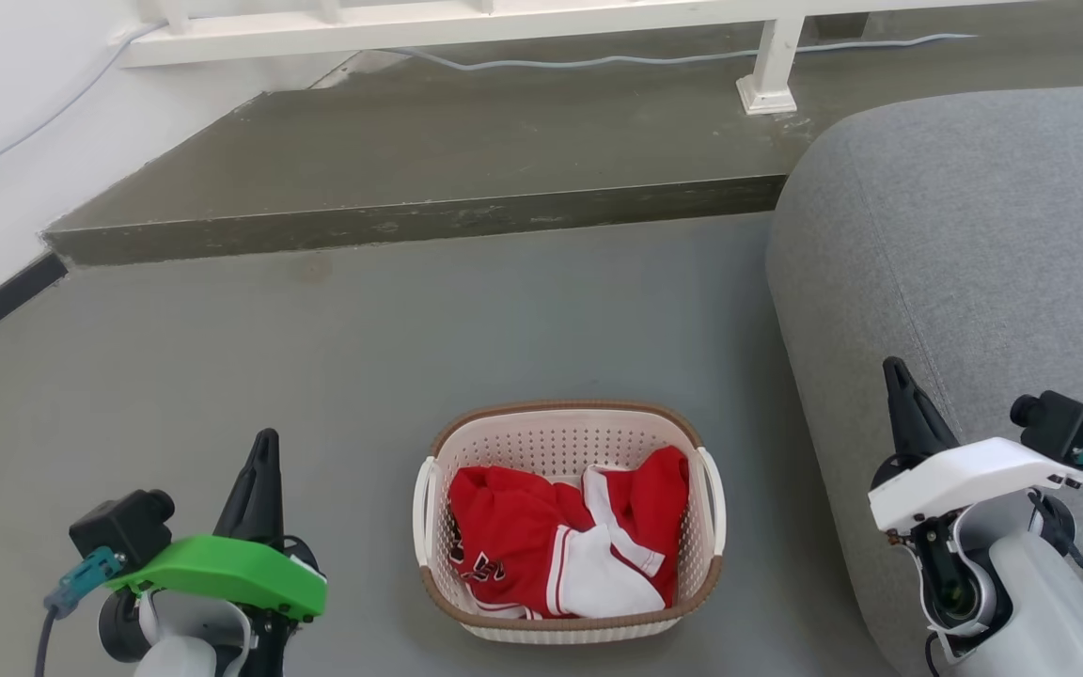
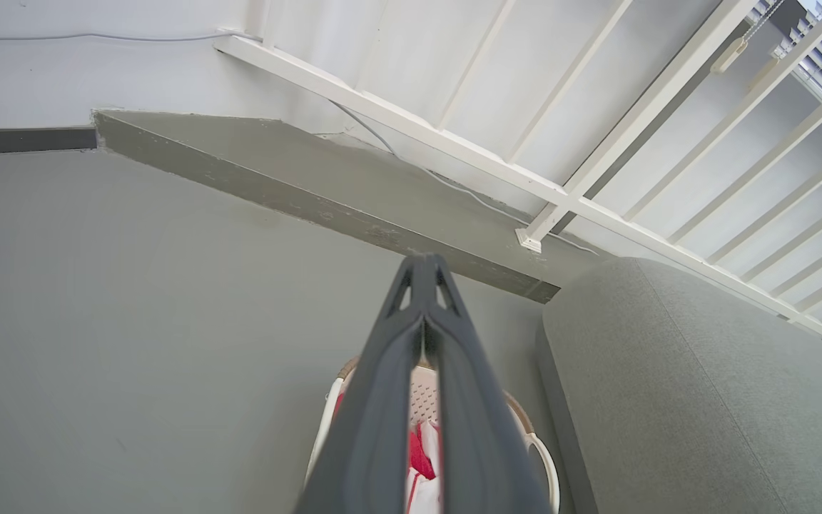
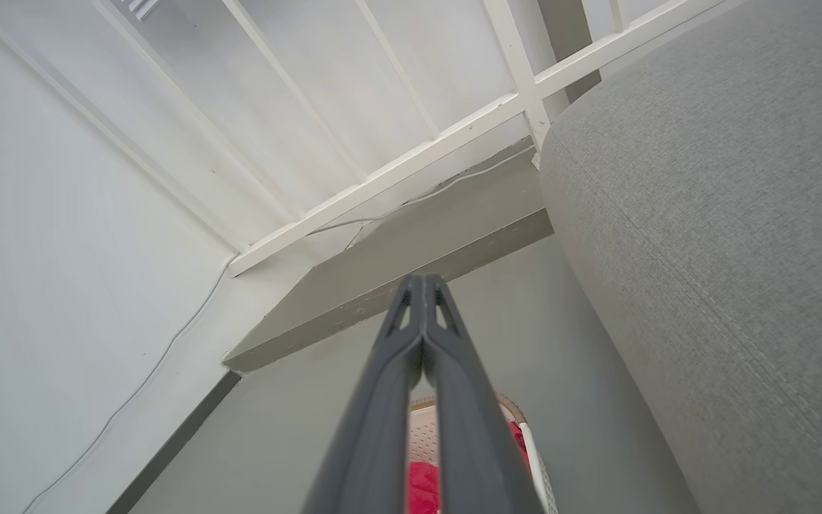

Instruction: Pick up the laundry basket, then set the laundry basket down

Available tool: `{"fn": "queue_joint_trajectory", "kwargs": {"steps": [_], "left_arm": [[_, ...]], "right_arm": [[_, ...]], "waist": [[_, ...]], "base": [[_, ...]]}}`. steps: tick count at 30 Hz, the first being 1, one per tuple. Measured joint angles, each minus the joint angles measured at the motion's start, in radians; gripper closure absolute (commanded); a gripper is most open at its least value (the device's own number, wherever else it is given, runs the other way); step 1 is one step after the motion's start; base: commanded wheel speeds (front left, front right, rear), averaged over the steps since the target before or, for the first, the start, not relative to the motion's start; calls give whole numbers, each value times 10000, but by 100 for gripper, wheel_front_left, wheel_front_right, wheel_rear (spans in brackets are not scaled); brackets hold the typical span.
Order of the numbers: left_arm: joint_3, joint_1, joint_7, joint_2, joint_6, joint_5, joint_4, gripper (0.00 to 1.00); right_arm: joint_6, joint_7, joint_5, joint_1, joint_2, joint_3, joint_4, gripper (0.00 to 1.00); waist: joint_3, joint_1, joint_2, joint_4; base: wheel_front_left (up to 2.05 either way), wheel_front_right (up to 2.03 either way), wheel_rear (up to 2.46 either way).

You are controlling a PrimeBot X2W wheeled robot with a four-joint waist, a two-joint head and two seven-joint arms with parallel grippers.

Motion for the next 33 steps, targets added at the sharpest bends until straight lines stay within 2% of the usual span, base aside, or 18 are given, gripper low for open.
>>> {"fn": "queue_joint_trajectory", "kwargs": {"steps": [33], "left_arm": [[861,1,1043,-6,-171,-3440,23,100]], "right_arm": [[474,1011,3315,170,403,-1262,-121,100]], "waist": [[-186,0,0,94]], "base": [[0,0,0]]}}
